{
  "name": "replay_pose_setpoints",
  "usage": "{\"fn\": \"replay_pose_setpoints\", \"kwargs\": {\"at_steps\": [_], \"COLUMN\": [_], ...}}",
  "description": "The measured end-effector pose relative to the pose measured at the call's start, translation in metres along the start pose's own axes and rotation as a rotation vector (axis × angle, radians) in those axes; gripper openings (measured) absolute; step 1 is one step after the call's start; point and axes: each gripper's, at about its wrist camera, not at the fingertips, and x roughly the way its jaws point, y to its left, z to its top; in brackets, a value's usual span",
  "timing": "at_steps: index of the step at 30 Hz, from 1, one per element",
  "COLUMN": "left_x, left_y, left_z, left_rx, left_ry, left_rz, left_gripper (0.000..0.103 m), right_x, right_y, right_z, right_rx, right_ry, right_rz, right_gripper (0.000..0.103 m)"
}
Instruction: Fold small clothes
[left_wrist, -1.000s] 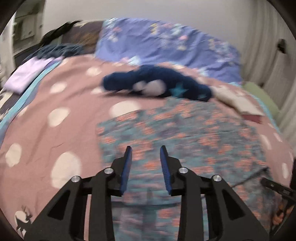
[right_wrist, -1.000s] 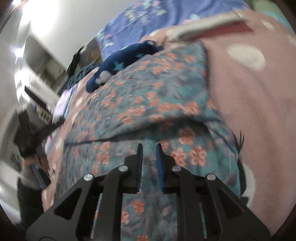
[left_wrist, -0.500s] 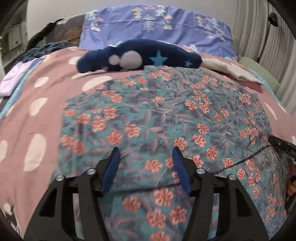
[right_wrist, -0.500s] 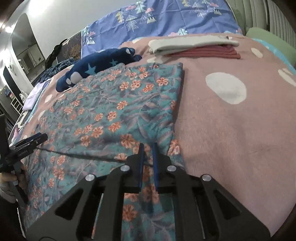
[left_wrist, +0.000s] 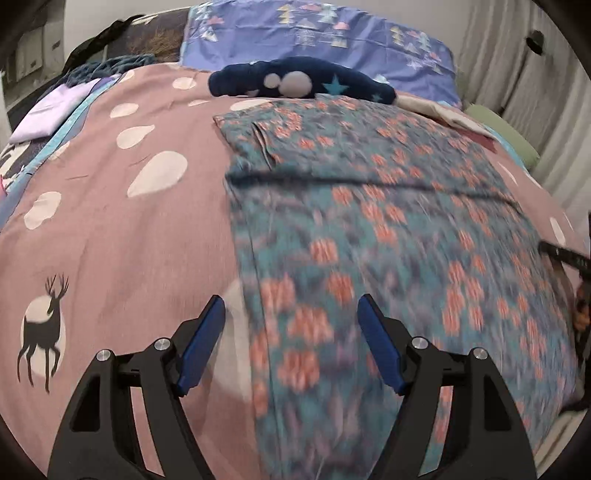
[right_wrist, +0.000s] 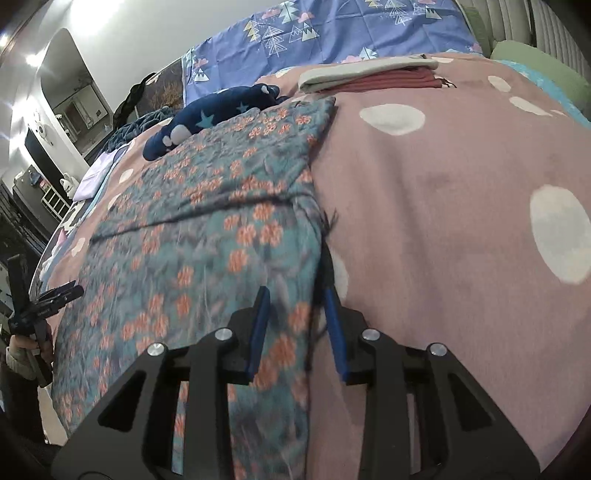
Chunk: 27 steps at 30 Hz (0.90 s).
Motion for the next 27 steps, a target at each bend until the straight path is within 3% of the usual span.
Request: {"fn": "replay_pose_setpoints", "kwargs": {"at_steps": [3, 10, 12, 16, 22, 27], "left_x": [-0.010, -0.033, -0.041, -0.057, -0.078, -0.062], "left_y": [0.000, 0.004, 0.005, 0.001, -0.011, -0.003], "left_z": [-0.013, -0.045, -0.056, -0.081, -0.114, -0.104], "left_rx": [0.001, -0.018, -0.028, -0.031, 0.001, -0.062], "left_ry": [0.002, 0.006, 0.001, -0.006, 0.003, -0.018], "left_rz": [-0.053, -0.150, -0.180, -0.213, -0.280, -0.357], "left_gripper": [0.070, 0.039, 0.035, 0.034, 0.034, 0.038], "right_x": [-0.009, -0.037, -0.047, -0.068, -0.088, -0.070], "right_y": [-0.002, -0.013, -0.017, -0.021, -0.020, -0.019], "right_z": [-0.012, -0.047, -0.060, -0.083, -0.115, -0.104], "right_rx": [0.012, 0.060, 0.072, 0.079, 0.085, 0.112], "right_ry": [0.004, 0.000, 0.005, 0.036, 0.132, 0.122], "right_rz": [0.016, 0.064, 0.091, 0.157, 0.328, 0.417], "right_gripper": [0.031, 0.031, 0.031, 0.031, 0.033, 0.033]}}
